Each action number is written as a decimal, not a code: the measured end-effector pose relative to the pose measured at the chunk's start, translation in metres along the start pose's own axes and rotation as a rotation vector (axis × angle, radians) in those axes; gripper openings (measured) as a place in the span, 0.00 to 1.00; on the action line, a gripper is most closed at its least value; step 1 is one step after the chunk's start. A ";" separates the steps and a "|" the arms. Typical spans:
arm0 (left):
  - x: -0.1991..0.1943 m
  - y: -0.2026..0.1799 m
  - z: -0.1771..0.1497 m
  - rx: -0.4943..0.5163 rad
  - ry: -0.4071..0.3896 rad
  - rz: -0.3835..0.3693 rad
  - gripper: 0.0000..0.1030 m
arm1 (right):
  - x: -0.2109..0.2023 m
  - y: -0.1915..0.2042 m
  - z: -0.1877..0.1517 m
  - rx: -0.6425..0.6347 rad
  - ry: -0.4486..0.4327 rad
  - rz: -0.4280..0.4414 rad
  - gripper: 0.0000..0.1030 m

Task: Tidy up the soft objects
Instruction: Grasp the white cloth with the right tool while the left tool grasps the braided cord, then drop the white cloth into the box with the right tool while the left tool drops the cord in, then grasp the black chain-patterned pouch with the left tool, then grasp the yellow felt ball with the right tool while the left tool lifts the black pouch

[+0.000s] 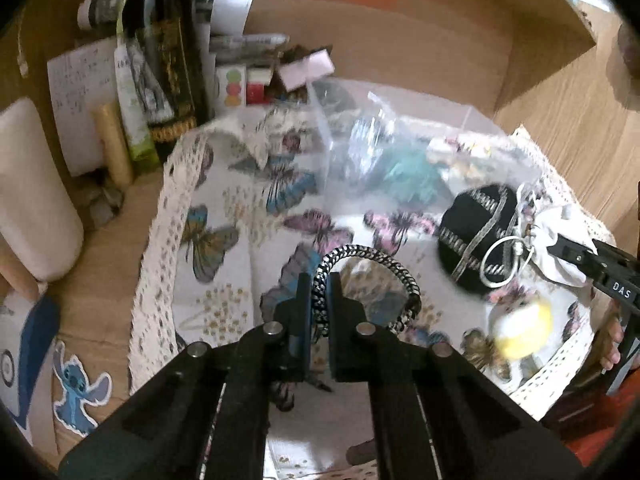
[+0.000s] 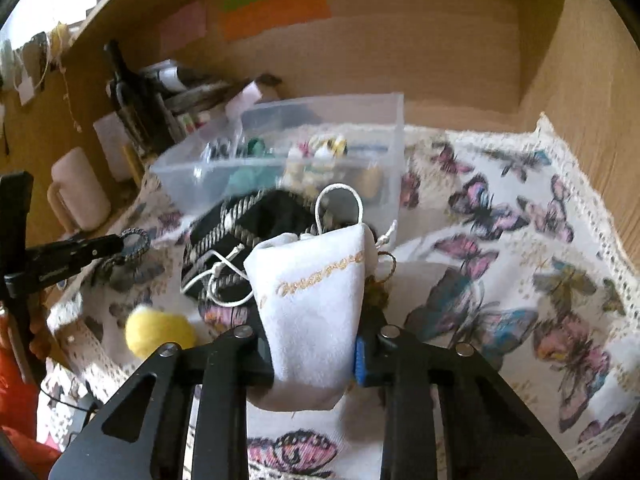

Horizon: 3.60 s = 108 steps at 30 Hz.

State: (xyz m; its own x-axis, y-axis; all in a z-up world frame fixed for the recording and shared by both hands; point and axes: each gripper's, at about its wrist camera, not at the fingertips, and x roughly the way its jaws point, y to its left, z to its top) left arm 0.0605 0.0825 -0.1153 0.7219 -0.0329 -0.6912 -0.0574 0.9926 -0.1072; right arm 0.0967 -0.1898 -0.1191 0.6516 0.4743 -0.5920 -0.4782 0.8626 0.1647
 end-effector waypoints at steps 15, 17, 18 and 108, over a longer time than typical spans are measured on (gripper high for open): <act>-0.032 -0.032 0.071 0.046 -0.210 -0.034 0.05 | -0.041 0.000 0.071 -0.030 -0.249 -0.002 0.22; -0.030 -0.036 0.080 0.045 -0.226 -0.021 0.05 | -0.042 0.000 0.083 -0.039 -0.275 -0.008 0.22; -0.029 -0.038 0.084 0.044 -0.237 -0.009 0.05 | -0.041 0.000 0.086 -0.041 -0.281 -0.008 0.22; -0.034 -0.037 -0.003 0.067 -0.096 -0.078 0.14 | -0.002 0.064 -0.001 -0.084 -0.011 0.132 0.80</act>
State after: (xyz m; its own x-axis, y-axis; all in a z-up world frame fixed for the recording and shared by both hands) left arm 0.0358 0.0470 -0.0899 0.7852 -0.1023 -0.6107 0.0456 0.9931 -0.1078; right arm 0.0648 -0.1355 -0.1081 0.5863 0.5846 -0.5608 -0.6074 0.7753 0.1732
